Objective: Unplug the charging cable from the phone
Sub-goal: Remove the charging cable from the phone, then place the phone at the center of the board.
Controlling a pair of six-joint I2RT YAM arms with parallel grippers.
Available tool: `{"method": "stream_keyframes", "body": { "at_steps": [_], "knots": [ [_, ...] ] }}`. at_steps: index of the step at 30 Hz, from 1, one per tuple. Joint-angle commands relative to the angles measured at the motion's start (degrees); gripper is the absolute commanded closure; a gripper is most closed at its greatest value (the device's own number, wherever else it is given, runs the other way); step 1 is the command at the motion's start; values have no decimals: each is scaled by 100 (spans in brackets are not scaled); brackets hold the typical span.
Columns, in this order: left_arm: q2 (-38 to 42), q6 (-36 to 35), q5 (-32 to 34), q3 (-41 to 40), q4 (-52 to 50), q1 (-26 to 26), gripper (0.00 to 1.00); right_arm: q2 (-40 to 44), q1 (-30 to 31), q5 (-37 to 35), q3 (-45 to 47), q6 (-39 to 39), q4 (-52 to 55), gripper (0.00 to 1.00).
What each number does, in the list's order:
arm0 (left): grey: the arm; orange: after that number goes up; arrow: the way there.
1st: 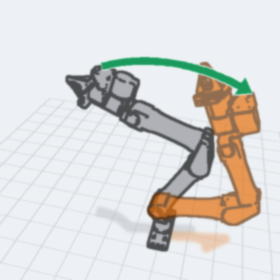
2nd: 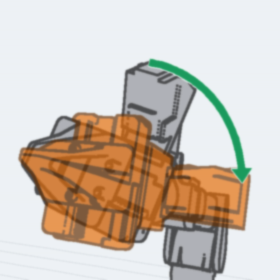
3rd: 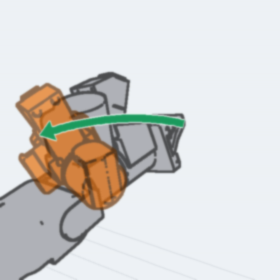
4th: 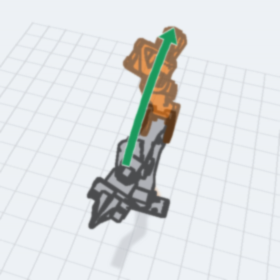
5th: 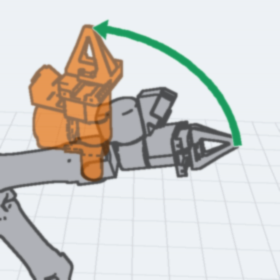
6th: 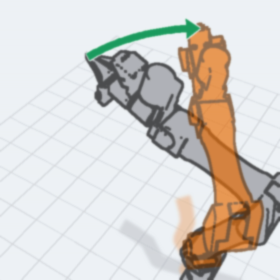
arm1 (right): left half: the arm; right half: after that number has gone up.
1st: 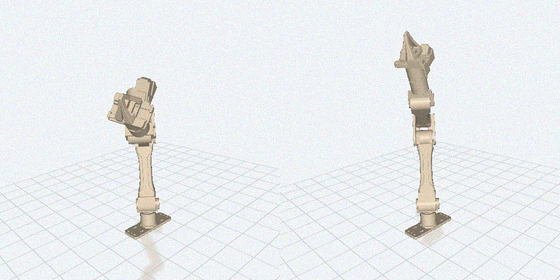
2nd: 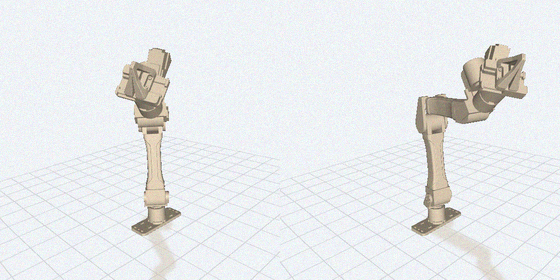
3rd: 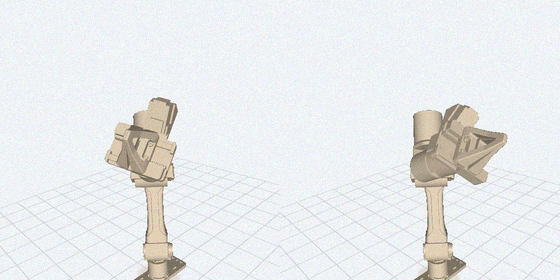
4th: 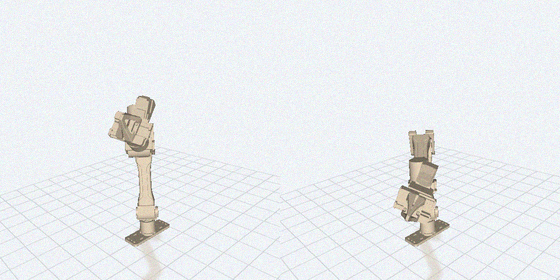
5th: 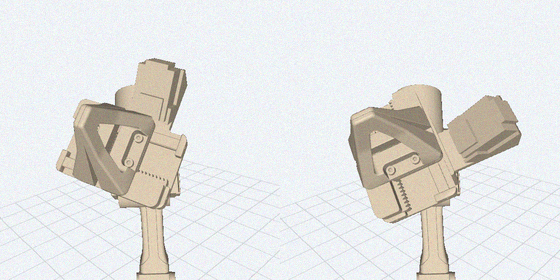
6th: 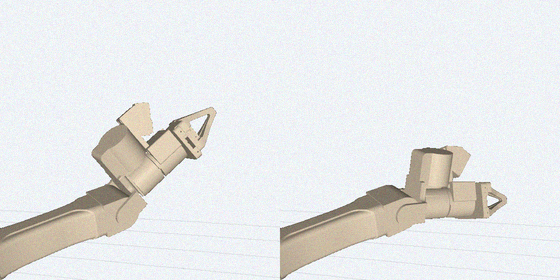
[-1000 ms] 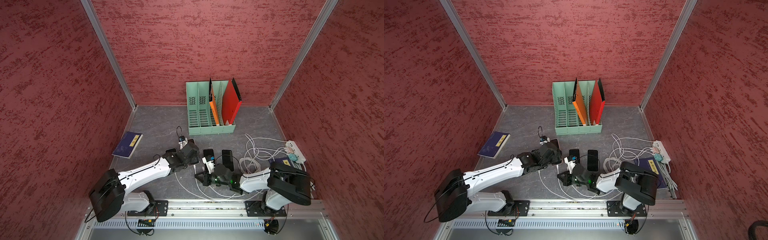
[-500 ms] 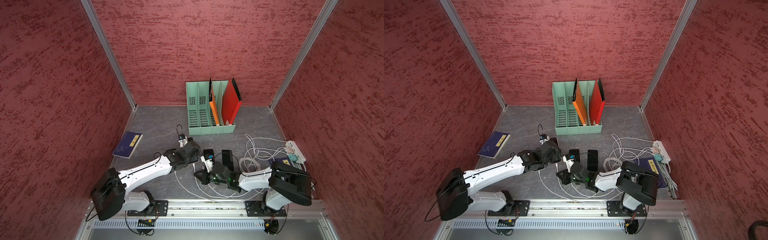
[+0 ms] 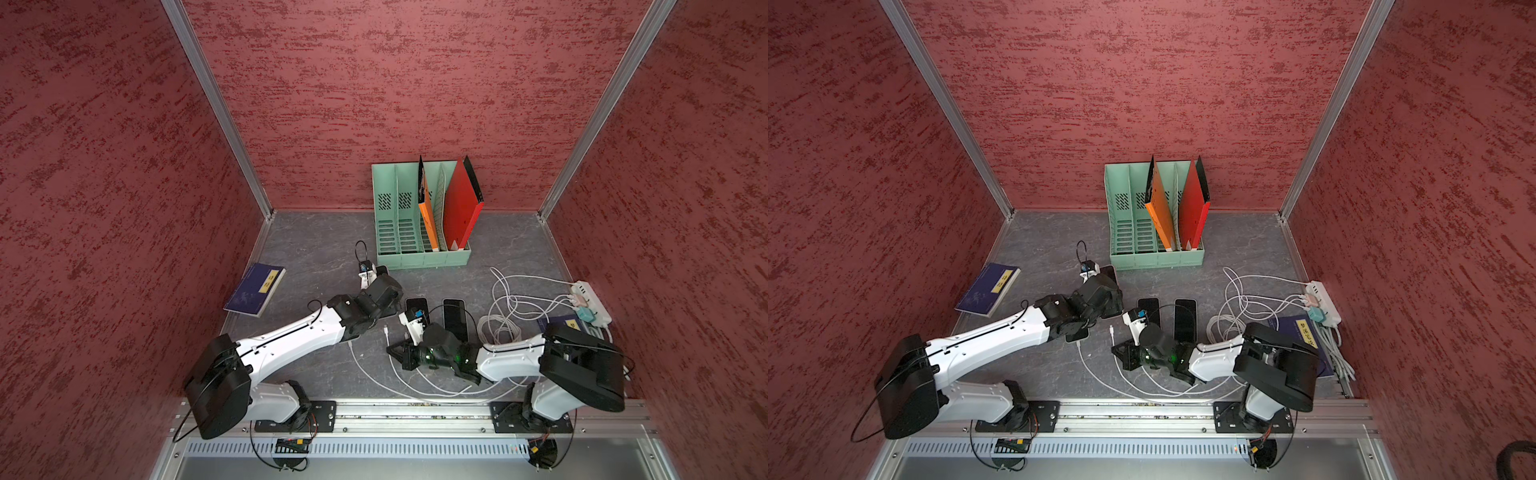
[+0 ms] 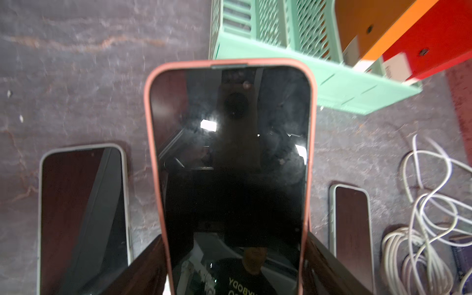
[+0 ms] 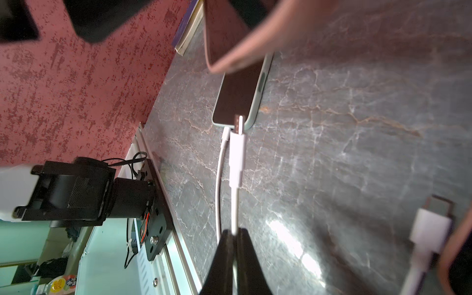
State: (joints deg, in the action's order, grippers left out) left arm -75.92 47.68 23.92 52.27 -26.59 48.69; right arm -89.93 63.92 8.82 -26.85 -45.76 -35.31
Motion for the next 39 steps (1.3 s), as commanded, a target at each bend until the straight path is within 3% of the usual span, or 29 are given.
{"method": "stream_keyframes", "body": {
  "at_steps": [1,8,10,13,17,19,30,39],
  "knots": [
    [-38,-227,349,218,306,-19,100,-37,39,93,-45,110,103,100],
    [13,-298,299,130,204,-27,100,2,33,-52,-39,47,218,99],
    [-16,-291,263,55,83,-28,100,11,39,-123,-65,14,304,84],
    [-28,-248,183,-156,1,-34,100,27,34,-225,-45,-36,360,54],
    [-95,-231,18,-341,-96,-65,100,244,20,-495,86,-103,438,44],
    [-186,-248,-36,-348,-223,-100,100,432,2,-708,158,-162,625,32],
    [-1301,-702,-408,41,-825,-126,100,2305,-107,-1904,9,-456,2899,19],
    [-2101,-650,-582,451,-1085,-105,100,3333,-203,-2185,-203,-544,3806,14]
  ]
}}
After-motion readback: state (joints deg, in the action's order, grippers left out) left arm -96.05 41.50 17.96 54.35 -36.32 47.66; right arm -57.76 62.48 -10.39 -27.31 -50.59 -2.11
